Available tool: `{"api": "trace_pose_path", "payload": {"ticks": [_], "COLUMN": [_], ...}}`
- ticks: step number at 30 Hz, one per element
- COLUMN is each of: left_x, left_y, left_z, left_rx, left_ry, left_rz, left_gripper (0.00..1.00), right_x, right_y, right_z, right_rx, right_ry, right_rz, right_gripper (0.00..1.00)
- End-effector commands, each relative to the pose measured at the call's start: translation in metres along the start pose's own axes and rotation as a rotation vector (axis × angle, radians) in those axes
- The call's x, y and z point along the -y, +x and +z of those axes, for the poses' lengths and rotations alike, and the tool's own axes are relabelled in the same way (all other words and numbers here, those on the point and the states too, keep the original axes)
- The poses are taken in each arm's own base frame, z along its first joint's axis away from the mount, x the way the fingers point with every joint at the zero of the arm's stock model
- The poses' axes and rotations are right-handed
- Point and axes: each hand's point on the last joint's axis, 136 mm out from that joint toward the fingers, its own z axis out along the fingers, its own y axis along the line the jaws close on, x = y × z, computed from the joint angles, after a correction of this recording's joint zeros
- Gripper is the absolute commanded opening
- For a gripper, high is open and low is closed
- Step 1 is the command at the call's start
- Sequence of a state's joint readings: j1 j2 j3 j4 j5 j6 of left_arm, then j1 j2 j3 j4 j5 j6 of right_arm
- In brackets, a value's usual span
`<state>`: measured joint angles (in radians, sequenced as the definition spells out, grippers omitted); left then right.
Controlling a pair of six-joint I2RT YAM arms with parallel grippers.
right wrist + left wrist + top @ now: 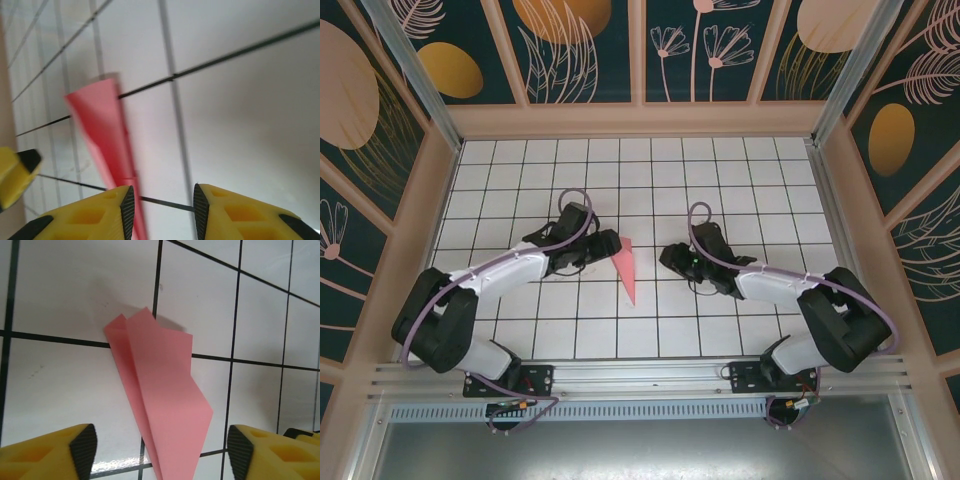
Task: Fold a paper plane with a square sheet of paper (pick it up from the middle)
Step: Fold the wing for the fifth time at the center of the table, then move a paper plane to the center of the table.
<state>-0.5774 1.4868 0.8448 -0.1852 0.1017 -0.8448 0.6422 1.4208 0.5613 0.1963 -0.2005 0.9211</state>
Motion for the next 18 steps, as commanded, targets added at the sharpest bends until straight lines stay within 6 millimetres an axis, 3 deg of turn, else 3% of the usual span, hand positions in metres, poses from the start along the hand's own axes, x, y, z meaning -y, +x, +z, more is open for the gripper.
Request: {"api": "trace_pose_path", "payload": {"ticks": [1,6,10,18], "left_x": [-0.002,0.015,0.006,0.002], "left_y": [-0.001,0.003,0.008,0.011], "left_z": [0.007,0.024,0.033,0.044], "left_rx": [0.000,-0.027,-0.046,-0.084], "left_ry": [-0.103,-0.224,-0.379,-0.459], "left_rz": [0.030,0.126,0.189,0.247], "left_gripper": [0.75,0.78,0.78,0.79], "right_x": [0.003,0.008,0.012,0.010], "right_y": [-0.002,-0.001,0.000,0.003], "right_z": [-0.004,-0.003,-0.005,-0.003], "right_rx": [0.018,0.023,0.031,0.016], "right_ry": [0.005,0.016,0.024,0.006], "right_rz": [0.023,0.037,0.050,0.044], "right_gripper": [0.40,0.40,0.40,0.40]}}
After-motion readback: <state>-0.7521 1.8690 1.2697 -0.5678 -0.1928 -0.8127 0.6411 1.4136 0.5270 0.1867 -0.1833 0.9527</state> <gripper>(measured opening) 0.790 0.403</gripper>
